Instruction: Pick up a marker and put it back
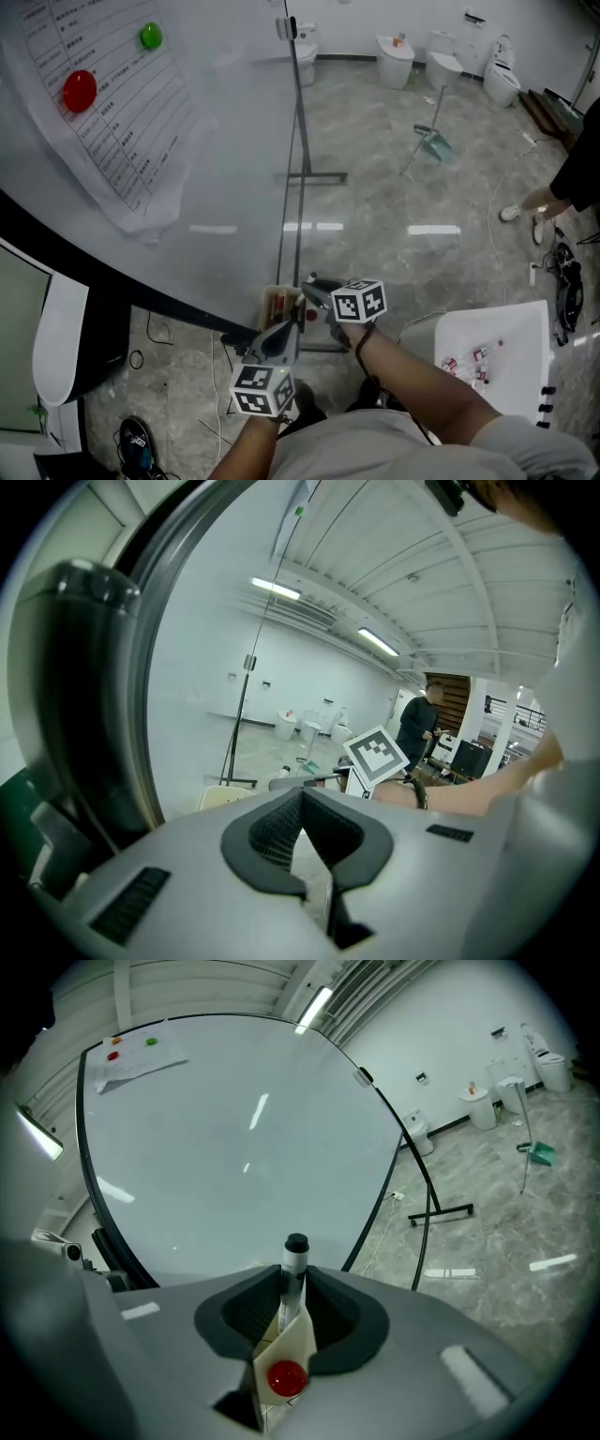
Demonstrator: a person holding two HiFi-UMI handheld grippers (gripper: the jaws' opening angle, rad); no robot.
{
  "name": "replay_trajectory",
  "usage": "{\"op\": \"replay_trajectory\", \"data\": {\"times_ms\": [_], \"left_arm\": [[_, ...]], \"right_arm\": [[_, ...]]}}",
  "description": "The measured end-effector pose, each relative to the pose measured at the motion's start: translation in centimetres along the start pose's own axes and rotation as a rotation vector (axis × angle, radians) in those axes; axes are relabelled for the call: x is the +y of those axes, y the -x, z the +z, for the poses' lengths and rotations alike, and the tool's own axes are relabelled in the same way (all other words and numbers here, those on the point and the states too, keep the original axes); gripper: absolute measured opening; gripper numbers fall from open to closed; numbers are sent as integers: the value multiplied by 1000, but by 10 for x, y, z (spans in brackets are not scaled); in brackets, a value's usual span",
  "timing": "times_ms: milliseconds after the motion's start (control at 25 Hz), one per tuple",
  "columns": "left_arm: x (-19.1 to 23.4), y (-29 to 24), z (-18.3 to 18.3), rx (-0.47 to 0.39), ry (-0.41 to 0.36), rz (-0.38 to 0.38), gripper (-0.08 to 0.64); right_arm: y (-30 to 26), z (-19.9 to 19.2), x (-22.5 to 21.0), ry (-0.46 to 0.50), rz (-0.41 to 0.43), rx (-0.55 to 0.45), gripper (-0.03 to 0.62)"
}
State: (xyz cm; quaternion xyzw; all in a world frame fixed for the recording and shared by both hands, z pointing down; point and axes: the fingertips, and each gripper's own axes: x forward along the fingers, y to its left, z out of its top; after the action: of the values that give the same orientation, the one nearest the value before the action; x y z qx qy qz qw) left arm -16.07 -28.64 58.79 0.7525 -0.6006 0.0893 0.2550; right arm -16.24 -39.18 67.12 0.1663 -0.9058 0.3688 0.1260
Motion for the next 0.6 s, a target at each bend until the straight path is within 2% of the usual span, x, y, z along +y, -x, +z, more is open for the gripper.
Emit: {"op": "replay_trajectory", "data": {"times_ms": [200,600], "left_arm": [[0,3,5,-15,-3,5,2],[-24,8,32,-76,-43,-43,2]], "right_arm": [[9,12,20,111,11,-10,72],[70,52,79,460,-42,-91,72]]}}
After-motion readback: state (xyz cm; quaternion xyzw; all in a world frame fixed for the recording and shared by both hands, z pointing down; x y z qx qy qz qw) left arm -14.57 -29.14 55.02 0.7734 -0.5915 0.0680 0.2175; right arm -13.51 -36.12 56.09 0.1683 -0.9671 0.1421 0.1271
